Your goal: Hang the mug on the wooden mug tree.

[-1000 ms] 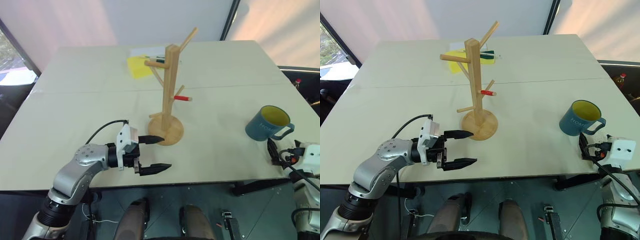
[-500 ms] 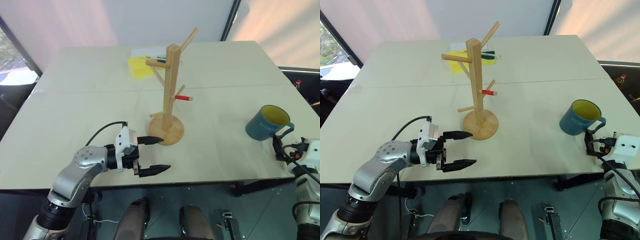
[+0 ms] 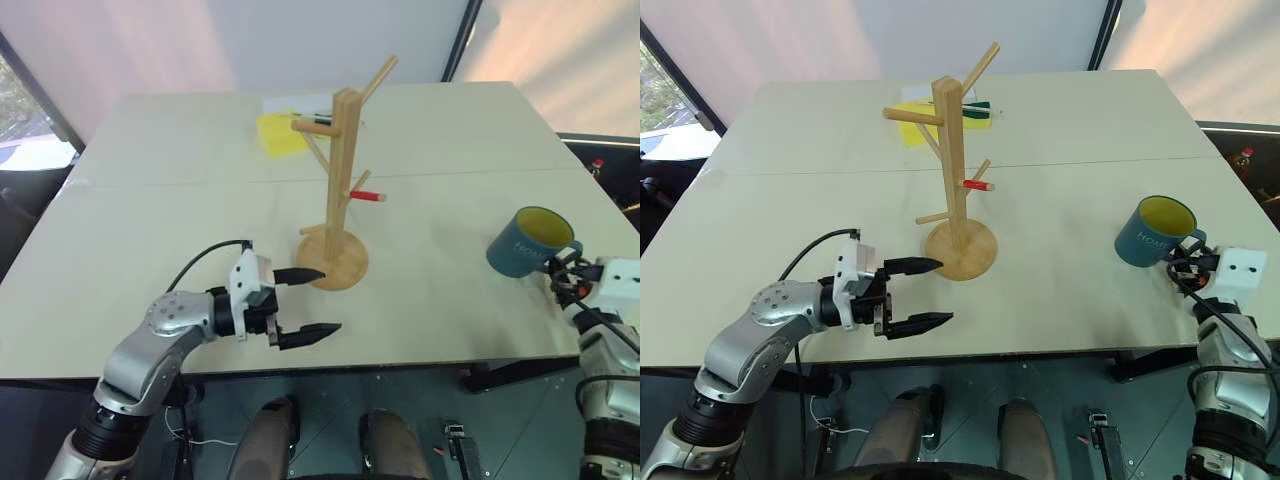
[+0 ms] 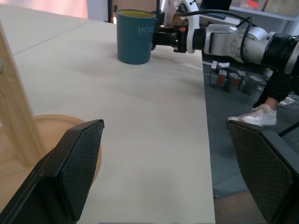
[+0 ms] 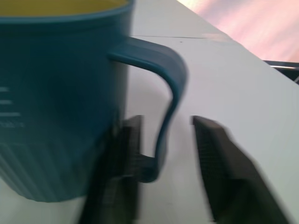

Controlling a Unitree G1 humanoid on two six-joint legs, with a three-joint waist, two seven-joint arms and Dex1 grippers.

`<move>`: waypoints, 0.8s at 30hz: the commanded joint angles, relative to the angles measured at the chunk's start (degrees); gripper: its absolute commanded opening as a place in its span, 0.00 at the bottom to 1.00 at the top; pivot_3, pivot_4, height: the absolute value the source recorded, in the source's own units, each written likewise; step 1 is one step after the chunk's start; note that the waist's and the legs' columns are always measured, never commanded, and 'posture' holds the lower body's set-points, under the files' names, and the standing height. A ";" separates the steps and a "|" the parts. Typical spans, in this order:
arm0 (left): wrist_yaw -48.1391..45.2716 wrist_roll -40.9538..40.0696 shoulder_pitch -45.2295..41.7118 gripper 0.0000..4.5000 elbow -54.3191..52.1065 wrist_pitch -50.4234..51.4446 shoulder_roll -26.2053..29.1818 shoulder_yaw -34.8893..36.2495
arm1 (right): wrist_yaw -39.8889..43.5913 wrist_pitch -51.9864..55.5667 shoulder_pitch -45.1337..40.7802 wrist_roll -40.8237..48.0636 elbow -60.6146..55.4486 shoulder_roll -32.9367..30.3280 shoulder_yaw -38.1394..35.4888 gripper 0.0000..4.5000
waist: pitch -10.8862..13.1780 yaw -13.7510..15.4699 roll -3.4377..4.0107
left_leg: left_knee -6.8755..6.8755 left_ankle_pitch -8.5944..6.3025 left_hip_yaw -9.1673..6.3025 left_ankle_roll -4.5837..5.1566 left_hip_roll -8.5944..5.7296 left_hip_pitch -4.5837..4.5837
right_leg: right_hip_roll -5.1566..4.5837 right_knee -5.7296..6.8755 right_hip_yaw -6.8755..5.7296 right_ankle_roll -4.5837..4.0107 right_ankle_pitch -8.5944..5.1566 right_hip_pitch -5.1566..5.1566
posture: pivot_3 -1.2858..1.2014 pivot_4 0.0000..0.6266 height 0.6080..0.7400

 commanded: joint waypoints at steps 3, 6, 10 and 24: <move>0.98 -1.05 0.21 1.00 -2.38 0.10 0.69 1.97 | 1.37 1.13 -0.10 1.17 -3.03 -0.50 0.38 0.01 | -0.01 0.08 0.00 | 0.01 0.00 -0.02 0.00 0.00 0.01 | 0.00 -0.01 -0.03 0.00 0.00 0.03 | 0.52 0.24 1.00; 1.85 -1.65 1.01 1.00 -1.29 0.28 1.29 4.38 | 5.65 1.10 2.11 -1.37 -9.54 -2.72 4.96 0.01 | -0.01 -0.13 0.02 | -0.01 0.00 -0.02 0.00 0.00 0.01 | -0.01 0.00 -0.02 0.00 0.00 0.01 | 0.52 0.24 1.00; 2.21 -2.91 2.11 1.00 0.84 0.36 2.27 8.53 | 11.87 2.36 3.11 -2.00 -22.18 -6.52 11.28 0.01 | 0.01 -0.75 0.06 | -0.03 0.00 -0.02 0.00 0.05 0.02 | -0.01 0.03 -0.01 0.00 0.00 -0.03 | 0.52 0.24 1.00; 1.39 -10.23 -0.31 1.00 3.50 2.53 4.88 18.75 | 25.24 15.46 -15.72 -0.54 -42.59 -17.87 25.41 0.01 | 0.09 0.22 -0.19 | -0.08 -0.03 -0.13 -0.01 -0.02 -0.22 | -0.23 -0.27 -0.07 0.00 0.00 -0.11 | 0.52 0.24 1.00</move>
